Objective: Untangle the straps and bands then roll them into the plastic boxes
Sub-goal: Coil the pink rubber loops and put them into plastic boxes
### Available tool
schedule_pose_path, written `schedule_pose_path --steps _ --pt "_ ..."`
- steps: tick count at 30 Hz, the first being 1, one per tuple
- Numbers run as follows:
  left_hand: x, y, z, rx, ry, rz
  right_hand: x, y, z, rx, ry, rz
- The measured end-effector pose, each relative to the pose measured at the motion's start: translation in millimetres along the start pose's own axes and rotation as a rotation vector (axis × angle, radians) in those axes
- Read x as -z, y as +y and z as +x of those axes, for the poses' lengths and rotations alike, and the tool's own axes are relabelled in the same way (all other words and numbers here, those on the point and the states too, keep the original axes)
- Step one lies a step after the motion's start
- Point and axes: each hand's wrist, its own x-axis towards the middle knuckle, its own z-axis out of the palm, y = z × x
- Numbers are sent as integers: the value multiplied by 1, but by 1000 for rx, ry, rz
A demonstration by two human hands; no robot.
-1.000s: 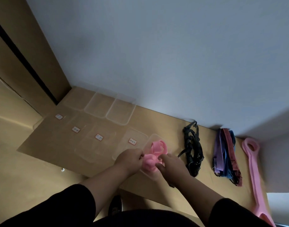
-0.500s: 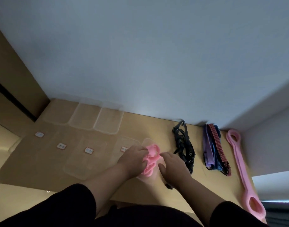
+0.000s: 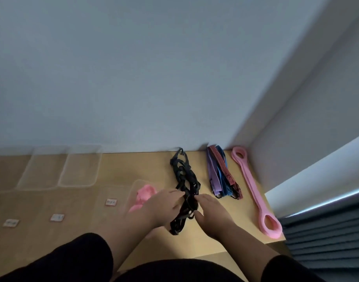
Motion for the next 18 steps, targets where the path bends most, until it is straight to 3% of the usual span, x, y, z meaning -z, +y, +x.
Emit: schedule_pose_path --steps 18 --pt "-126 184 128 90 -207 -40 46 253 -39 -35 -147 -44"
